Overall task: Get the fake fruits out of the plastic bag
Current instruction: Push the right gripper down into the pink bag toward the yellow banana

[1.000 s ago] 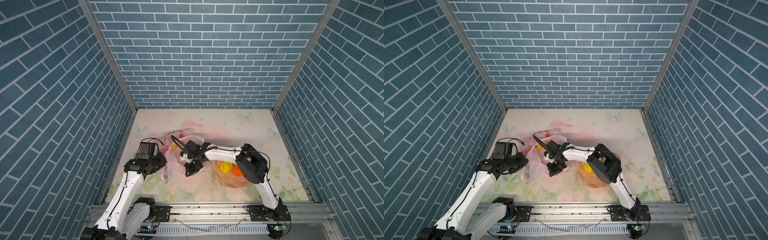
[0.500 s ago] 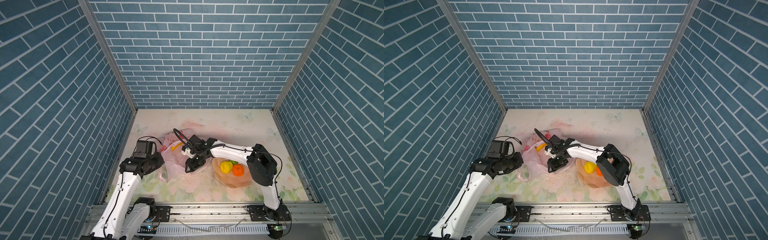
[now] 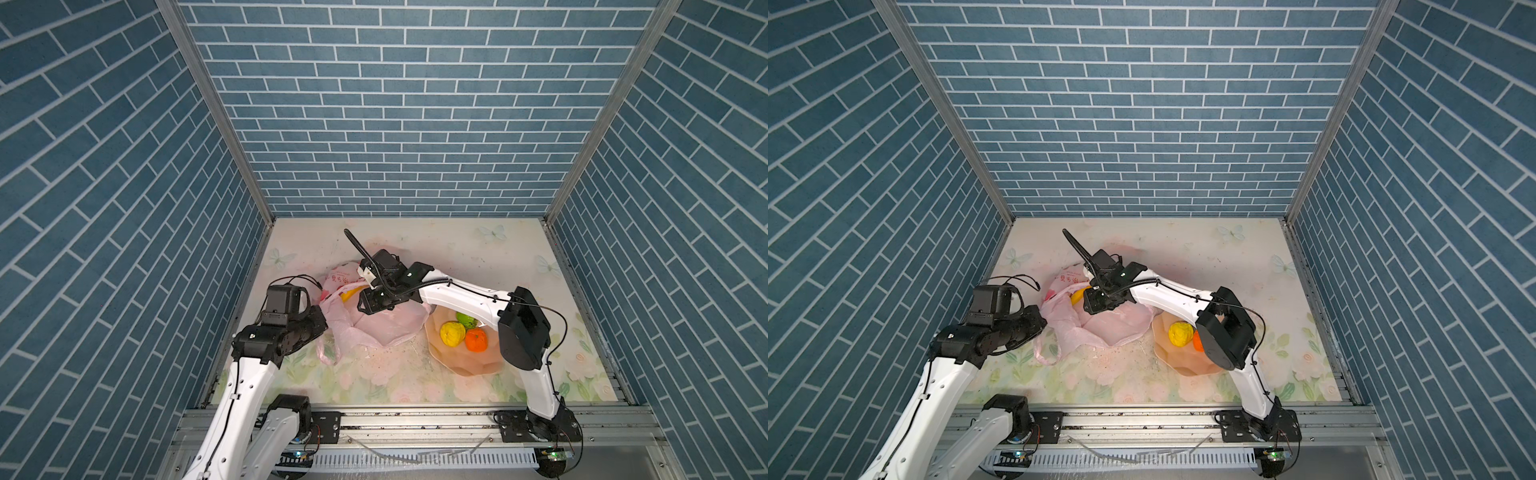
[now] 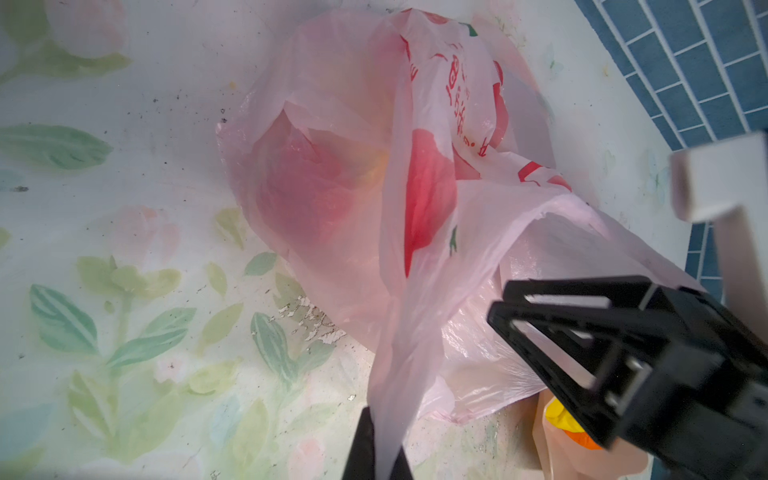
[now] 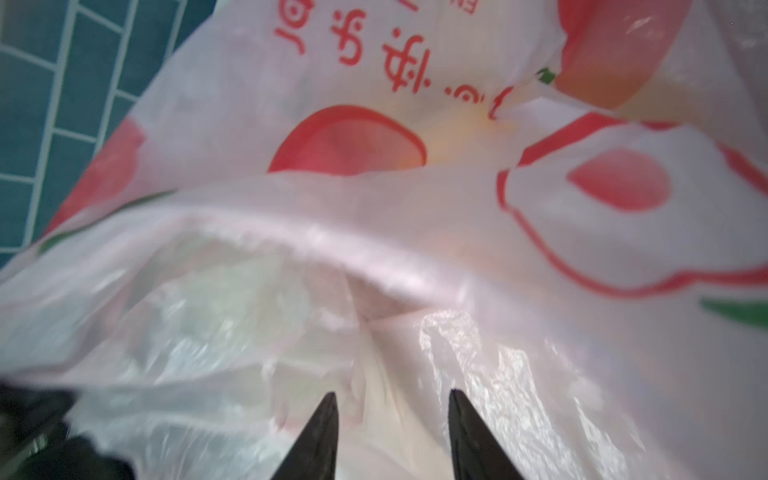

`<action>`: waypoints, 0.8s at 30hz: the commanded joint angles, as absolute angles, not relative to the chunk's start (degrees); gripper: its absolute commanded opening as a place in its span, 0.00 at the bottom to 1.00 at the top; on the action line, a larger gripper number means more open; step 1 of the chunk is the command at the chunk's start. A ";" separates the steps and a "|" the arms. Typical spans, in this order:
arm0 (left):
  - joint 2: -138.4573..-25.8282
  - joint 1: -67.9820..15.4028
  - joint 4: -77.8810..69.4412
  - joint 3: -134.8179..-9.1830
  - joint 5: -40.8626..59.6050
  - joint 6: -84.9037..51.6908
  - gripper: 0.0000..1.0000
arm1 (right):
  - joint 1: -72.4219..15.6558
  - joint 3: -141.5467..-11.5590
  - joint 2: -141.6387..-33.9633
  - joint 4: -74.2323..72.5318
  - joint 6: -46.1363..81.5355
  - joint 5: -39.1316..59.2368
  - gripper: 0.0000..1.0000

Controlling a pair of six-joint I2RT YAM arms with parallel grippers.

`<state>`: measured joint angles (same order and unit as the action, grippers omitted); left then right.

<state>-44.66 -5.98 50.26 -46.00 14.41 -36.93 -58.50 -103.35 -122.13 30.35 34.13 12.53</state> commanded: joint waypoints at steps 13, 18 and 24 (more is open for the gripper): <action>-38.99 -5.71 45.45 -36.73 26.73 -37.99 0.00 | -58.71 -118.81 -137.95 24.88 55.77 -1.56 0.70; -37.30 -5.71 44.89 -34.32 29.74 -37.36 0.00 | -58.67 -120.98 -140.04 24.37 59.18 -3.53 0.73; -36.91 -5.71 42.60 -32.98 33.36 -37.17 0.00 | -58.74 -128.97 -144.88 29.88 61.07 -6.77 0.74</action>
<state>-37.23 -5.93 43.55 -33.71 30.35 -38.04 -58.92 -124.99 -142.71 26.50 56.84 -2.81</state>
